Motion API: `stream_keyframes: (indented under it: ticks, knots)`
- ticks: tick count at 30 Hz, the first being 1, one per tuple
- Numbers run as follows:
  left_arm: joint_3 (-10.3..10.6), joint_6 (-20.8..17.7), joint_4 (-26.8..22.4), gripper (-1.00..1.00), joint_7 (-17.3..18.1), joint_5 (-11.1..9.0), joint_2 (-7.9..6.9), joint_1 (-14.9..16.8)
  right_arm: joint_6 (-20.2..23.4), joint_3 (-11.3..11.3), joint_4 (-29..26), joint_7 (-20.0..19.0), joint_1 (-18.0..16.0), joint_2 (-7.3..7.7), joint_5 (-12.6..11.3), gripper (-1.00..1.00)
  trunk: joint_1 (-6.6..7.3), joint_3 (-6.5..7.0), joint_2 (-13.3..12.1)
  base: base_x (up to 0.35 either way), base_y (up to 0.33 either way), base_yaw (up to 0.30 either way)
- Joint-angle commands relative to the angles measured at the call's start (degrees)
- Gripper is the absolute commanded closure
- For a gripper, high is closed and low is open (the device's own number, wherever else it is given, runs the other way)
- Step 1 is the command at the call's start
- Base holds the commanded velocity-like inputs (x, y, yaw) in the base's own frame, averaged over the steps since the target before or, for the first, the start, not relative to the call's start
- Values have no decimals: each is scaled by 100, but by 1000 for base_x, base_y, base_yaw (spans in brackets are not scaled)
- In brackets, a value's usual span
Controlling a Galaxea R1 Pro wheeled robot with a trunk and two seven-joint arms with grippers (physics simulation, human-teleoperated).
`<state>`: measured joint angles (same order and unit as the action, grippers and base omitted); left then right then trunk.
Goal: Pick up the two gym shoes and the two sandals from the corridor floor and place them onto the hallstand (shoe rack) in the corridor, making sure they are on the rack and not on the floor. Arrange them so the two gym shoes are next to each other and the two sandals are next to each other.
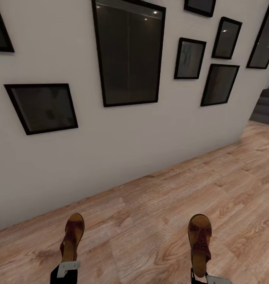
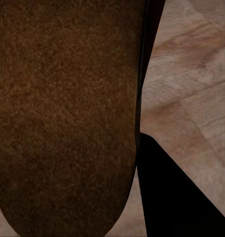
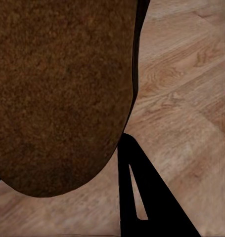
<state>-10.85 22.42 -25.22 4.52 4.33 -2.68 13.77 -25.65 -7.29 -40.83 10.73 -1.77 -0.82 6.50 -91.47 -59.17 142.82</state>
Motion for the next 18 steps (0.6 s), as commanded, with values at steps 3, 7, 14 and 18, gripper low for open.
stream_keyframes:
  ticks: [3,7,14,18]
  knots:
    - [-49,17,0,100,40,47,4,2,-10,-18,4,26,-4,-6,59,100,1,7,2,0,0,-280]
    - [-51,16,0,100,45,41,5,2,-10,-18,5,26,-5,-6,59,100,1,21,2,0,0,-280]
    - [-57,17,0,100,48,48,-3,2,-10,-18,5,26,-6,-6,61,100,1,47,2,0,0,-280]
    - [-53,16,-6,100,48,50,3,2,-10,-18,5,26,-6,-6,61,100,1,61,2,171,-11,-281]
